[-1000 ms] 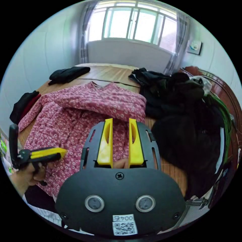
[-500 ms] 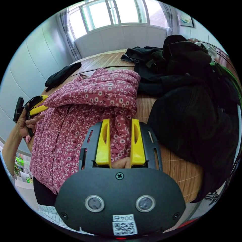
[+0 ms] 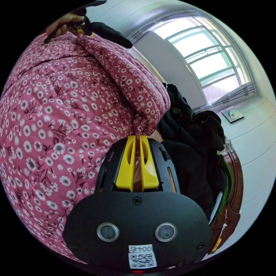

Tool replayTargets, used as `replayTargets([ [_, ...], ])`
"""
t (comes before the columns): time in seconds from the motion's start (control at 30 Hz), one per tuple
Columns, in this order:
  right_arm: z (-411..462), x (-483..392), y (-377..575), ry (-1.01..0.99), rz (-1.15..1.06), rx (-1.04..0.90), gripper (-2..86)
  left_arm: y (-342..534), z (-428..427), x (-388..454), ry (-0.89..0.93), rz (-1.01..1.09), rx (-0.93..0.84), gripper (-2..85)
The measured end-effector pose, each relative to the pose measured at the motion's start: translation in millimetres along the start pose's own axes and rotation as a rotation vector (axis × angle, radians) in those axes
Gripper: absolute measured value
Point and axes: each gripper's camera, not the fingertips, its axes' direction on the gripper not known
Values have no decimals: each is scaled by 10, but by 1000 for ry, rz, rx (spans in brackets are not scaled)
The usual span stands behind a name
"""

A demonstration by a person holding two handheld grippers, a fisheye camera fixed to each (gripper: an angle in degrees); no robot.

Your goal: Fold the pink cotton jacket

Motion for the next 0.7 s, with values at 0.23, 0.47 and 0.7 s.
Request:
replayTargets([
  [0.23, -245, 973, 344, -310, 454, 55, 62, 204, -189, 127, 48, -45, 173, 22],
  [0.47, 58, 1688, 396, -611, 770, 73, 78, 455, -531, 115, -148, -232, 243, 11],
  [0.7, 323, 1471, 944, -618, 854, -134, 76, 390, -427, 1033, 230, 57, 235, 3],
])
